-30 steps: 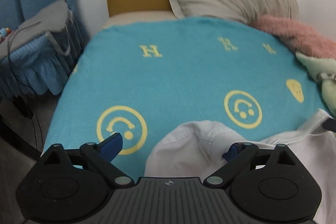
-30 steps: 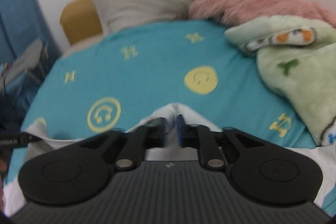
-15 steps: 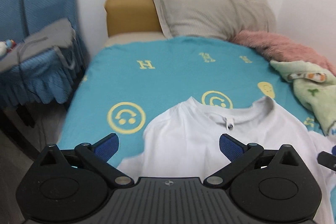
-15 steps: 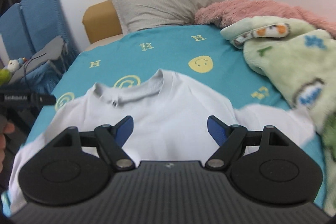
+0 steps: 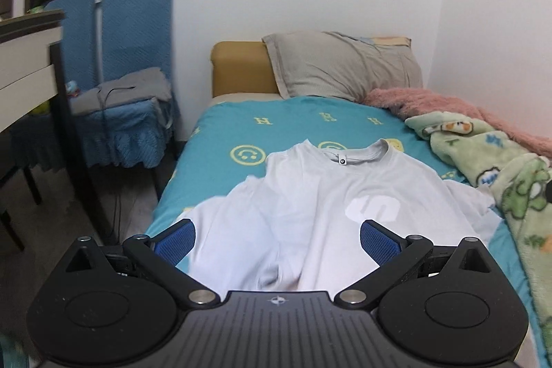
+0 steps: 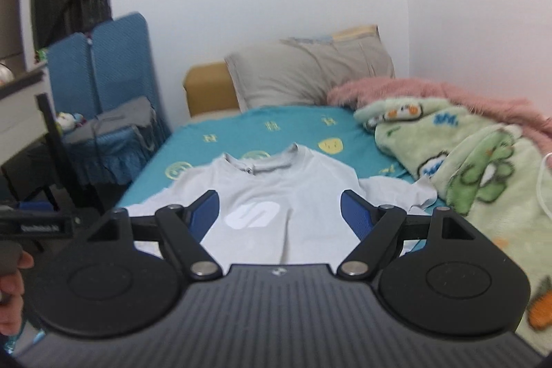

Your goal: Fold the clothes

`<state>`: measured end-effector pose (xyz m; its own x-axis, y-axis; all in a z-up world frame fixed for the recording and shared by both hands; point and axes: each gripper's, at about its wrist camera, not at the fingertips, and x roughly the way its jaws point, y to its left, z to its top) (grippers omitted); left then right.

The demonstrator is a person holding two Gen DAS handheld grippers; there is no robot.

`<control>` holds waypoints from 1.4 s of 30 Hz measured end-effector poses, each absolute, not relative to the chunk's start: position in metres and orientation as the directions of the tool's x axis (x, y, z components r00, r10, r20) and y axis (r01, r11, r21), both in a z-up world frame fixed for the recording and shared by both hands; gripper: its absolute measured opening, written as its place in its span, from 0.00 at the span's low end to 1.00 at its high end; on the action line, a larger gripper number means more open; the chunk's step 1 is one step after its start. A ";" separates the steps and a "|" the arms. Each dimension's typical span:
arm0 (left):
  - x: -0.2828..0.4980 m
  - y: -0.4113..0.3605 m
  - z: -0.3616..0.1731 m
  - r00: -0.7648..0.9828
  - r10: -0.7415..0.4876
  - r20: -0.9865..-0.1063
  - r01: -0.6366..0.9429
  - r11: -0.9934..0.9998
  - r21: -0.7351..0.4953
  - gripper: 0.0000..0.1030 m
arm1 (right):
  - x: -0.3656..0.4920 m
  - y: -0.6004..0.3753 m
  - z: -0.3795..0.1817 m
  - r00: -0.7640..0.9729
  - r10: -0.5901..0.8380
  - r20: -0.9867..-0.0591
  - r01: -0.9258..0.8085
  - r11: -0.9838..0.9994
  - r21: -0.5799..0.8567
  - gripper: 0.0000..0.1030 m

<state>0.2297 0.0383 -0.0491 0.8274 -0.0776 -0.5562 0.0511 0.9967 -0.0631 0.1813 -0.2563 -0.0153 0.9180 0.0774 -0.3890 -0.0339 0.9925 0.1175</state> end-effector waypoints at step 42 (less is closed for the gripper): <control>0.493 0.135 -0.100 0.749 0.287 -0.598 -0.220 0.958 0.184 0.03 | 0.236 -0.291 -0.142 0.814 0.105 -0.571 0.118 0.933 0.339 0.82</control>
<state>0.4935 0.1351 -0.1002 0.7486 0.2867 -0.5979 -0.2197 0.9580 0.1842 0.2361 -0.2906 -0.1423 0.8143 0.1047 -0.5709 0.1179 0.9332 0.3394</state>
